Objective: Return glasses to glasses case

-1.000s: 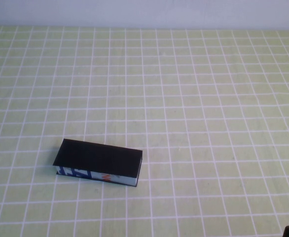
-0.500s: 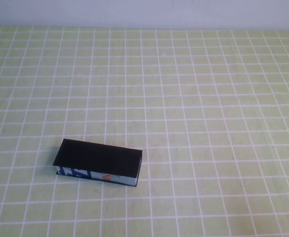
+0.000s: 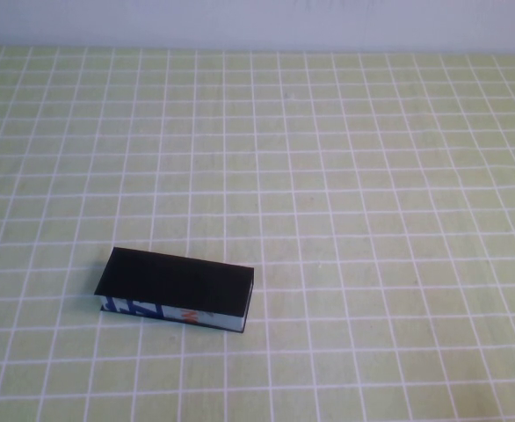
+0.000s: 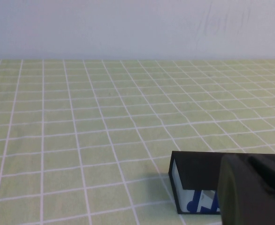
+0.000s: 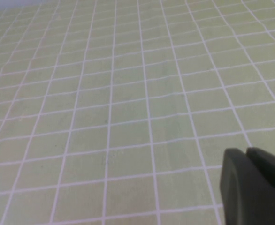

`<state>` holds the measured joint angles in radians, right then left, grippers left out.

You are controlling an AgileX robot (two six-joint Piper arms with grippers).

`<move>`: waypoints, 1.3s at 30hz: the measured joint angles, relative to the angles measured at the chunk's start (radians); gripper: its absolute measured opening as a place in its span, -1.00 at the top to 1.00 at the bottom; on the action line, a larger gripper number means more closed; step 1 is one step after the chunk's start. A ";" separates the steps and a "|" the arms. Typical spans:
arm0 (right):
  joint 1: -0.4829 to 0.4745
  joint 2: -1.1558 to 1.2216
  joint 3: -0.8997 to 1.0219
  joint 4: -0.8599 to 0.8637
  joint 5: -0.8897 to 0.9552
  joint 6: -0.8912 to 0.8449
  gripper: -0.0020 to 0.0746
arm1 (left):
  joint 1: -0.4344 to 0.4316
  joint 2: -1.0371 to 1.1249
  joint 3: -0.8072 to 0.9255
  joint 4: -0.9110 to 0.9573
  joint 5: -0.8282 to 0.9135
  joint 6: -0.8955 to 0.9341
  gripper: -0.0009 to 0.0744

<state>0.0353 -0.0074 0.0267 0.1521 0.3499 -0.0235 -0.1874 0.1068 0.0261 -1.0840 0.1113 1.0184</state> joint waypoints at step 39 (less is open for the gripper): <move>-0.001 0.000 0.000 0.000 0.001 0.000 0.98 | 0.000 -0.016 0.000 0.508 -0.058 -0.374 0.98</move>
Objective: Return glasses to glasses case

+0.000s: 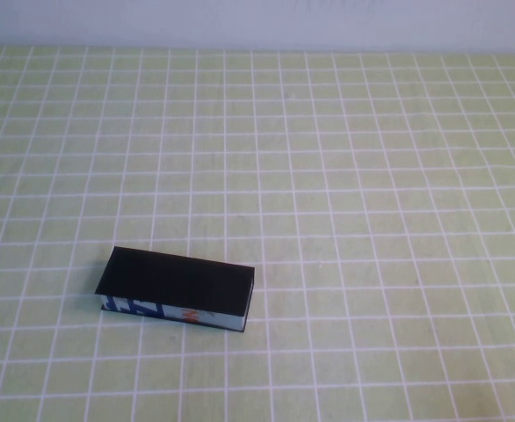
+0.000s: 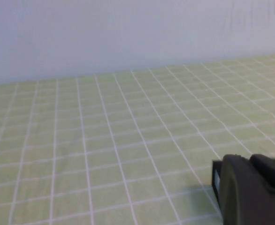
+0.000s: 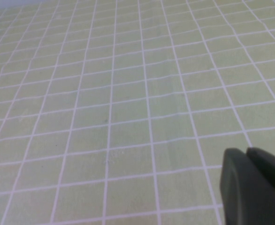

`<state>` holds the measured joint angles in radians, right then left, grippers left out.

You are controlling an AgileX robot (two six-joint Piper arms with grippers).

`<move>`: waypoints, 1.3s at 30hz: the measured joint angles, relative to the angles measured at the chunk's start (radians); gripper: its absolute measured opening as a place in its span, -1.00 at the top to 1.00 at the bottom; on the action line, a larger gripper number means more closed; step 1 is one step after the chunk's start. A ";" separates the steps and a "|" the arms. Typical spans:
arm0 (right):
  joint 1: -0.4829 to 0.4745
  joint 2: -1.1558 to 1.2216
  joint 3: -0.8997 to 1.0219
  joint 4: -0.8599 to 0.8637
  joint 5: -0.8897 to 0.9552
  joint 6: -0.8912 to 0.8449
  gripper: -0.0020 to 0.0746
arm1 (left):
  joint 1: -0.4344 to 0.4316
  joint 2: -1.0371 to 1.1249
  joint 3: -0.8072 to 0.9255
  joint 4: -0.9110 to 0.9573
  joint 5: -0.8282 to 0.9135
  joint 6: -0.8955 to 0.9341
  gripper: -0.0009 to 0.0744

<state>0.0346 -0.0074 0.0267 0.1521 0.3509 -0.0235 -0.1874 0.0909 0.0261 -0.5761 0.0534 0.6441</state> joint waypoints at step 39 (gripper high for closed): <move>0.000 -0.002 0.000 0.000 0.000 0.000 0.98 | 0.069 -0.102 0.000 0.517 0.335 -0.509 0.98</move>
